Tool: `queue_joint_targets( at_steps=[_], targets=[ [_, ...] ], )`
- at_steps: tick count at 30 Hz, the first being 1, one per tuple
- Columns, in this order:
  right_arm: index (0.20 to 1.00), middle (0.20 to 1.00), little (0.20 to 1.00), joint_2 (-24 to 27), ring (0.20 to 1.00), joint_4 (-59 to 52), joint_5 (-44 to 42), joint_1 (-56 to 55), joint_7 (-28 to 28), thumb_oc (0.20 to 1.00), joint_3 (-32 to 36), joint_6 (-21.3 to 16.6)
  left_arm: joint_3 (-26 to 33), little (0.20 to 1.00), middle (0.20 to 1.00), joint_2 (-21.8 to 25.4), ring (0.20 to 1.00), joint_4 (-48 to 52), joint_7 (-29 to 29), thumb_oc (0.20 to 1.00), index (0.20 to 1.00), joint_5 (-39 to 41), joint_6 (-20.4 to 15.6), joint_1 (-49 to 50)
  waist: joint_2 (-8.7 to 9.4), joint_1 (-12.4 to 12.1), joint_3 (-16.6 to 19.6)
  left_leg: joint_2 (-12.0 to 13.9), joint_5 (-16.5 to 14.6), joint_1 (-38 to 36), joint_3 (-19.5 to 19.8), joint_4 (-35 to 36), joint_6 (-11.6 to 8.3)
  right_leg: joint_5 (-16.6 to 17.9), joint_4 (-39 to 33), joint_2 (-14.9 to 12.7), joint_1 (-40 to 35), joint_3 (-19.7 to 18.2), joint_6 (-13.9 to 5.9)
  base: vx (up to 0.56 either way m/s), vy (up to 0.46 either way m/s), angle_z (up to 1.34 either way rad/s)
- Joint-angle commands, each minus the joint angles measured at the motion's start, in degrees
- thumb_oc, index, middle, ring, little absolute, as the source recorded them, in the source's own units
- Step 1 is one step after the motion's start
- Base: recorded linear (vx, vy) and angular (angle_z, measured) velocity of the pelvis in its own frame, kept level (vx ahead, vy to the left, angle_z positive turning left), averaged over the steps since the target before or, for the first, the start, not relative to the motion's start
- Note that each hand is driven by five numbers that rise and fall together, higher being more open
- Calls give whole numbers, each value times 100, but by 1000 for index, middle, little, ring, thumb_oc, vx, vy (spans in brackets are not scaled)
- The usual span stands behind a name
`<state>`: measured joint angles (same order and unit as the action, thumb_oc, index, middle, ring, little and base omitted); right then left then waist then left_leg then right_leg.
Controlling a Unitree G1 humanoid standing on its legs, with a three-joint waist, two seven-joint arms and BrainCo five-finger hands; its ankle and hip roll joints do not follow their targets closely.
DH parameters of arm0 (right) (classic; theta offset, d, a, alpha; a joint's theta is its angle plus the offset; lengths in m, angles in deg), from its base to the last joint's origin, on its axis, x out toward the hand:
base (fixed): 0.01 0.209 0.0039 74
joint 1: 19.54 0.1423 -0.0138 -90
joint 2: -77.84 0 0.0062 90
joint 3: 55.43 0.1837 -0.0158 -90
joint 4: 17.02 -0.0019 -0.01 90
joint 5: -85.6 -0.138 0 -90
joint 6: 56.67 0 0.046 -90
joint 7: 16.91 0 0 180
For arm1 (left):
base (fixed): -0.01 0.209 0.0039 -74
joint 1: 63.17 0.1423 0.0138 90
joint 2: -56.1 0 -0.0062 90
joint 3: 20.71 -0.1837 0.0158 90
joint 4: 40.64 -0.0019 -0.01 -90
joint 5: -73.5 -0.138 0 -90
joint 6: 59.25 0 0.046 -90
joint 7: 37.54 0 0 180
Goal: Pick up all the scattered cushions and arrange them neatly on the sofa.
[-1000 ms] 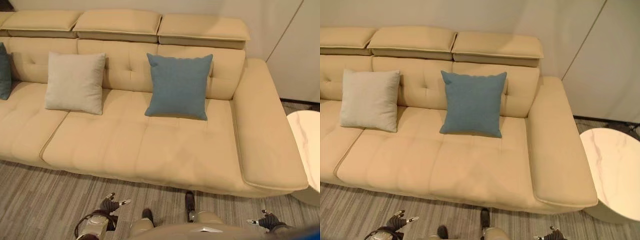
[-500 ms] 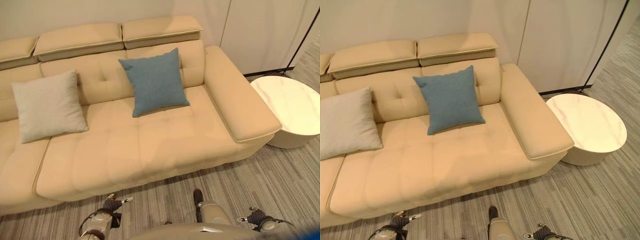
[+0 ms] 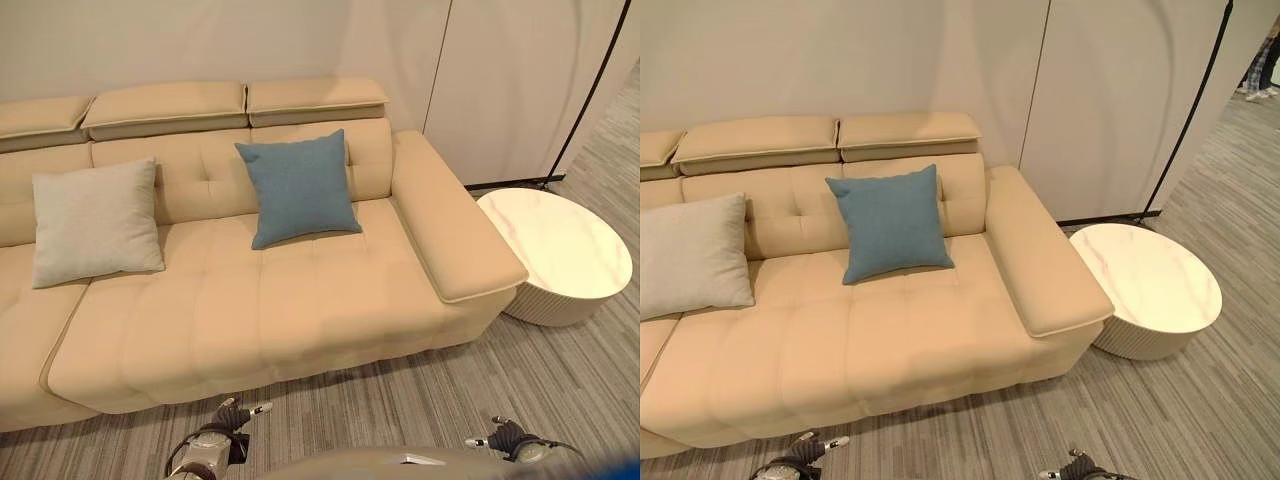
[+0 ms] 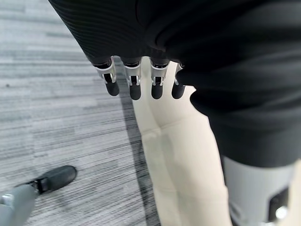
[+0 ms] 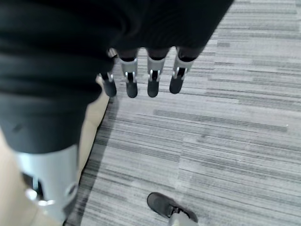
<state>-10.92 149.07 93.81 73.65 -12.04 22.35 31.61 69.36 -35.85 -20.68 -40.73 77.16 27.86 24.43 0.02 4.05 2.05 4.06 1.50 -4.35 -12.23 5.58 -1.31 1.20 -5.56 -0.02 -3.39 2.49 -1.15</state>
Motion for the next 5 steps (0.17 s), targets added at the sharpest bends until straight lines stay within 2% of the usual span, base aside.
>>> queue_joint_targets(
  at_steps=[1, 5],
  targets=[
    [1000, 1000, 1000, 77, 1000, 145, 118, 267, 90, 1000, -14, -111, 89, 1000, 1000, 33, 1000, -234, -160, 1000, 1000, -78, -91, -185, 238, 14, -97, -396, -578, -210, 430, -58, -71, 372, 56, -140, 25, -181, -310, -22, -46, 6],
    [1000, 1000, 1000, 65, 1000, 183, 125, 253, 94, 1000, -78, -153, 69, 1000, 1000, -20, 1000, -224, -136, 1000, 1000, -111, -84, -96, 250, -45, -117, -390, -567, -211, 484, -58, -73, 367, 56, -141, -13, -119, -304, -14, -28, 11]
  ],
)
